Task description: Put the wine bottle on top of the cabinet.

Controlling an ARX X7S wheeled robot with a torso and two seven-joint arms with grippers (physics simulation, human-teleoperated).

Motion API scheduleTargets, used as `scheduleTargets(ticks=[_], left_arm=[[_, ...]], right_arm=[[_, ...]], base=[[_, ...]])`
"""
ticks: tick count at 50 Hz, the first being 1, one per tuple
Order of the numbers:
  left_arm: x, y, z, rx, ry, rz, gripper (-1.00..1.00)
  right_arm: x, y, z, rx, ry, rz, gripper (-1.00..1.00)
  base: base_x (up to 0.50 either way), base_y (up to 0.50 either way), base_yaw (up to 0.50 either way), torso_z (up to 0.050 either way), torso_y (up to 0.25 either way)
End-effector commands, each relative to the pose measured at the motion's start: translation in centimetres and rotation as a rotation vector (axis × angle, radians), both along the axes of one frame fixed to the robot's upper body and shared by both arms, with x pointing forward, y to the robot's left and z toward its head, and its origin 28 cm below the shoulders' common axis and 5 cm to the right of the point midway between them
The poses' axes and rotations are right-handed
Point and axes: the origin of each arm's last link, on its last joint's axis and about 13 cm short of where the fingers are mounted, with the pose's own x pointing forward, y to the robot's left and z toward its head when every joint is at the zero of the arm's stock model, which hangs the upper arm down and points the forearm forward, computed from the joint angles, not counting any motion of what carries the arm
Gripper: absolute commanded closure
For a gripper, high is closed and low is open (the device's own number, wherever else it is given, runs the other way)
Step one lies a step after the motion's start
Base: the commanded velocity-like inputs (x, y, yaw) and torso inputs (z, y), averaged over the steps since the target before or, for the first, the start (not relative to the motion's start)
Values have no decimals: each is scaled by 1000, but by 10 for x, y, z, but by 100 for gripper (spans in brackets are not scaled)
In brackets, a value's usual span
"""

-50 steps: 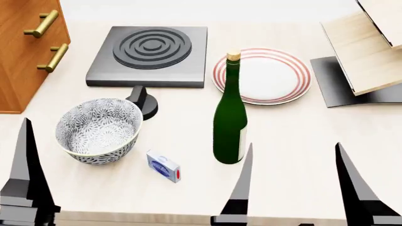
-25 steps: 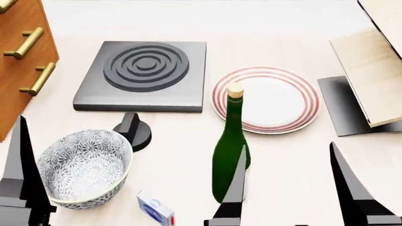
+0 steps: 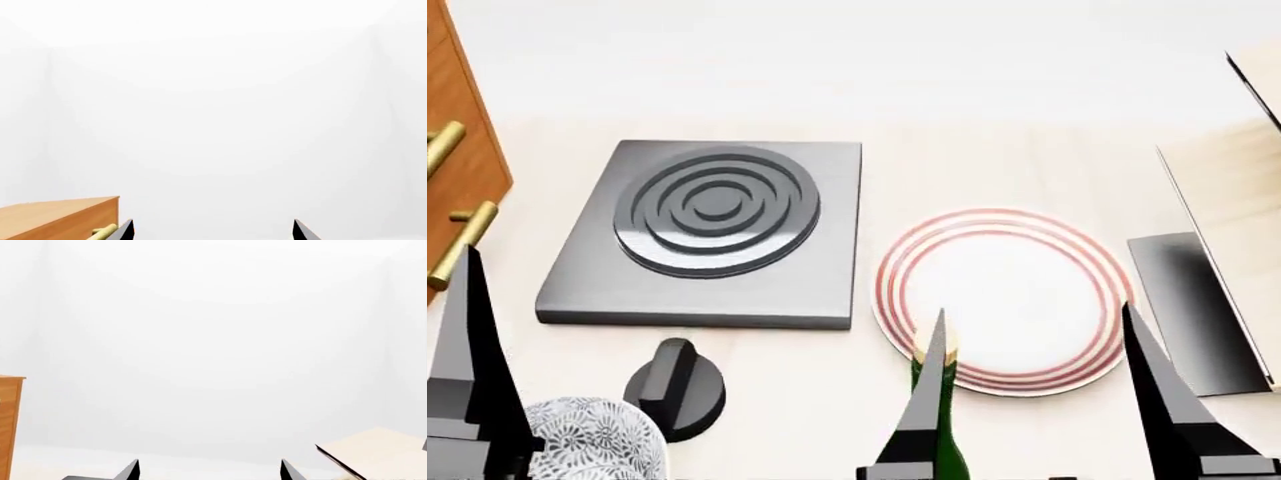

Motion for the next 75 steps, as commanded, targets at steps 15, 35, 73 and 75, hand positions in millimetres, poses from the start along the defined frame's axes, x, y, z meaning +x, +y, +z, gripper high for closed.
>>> scheduleTargets(ticks=[15,35,73,75], left_arm=[[0,0,0,-6,1,0,-100],[0,1,-1,-6,4,2,-100],[1,-3,-4,-10,9,-16,-100],[2,-3,-4,-9,11,-17,-100]], right_arm=[[0,2,-3,-51,-6,12,-100],[-1,2,-2,-55,-7,15,-100],[0,-21,2,-38,-26,-115,-100],[1,-23,3,-33,-26,-123,-100]], base=[[0,46,0,0,0],[0,500,0,0,0],[0,66,0,0,0],[0,0,0,0,0]])
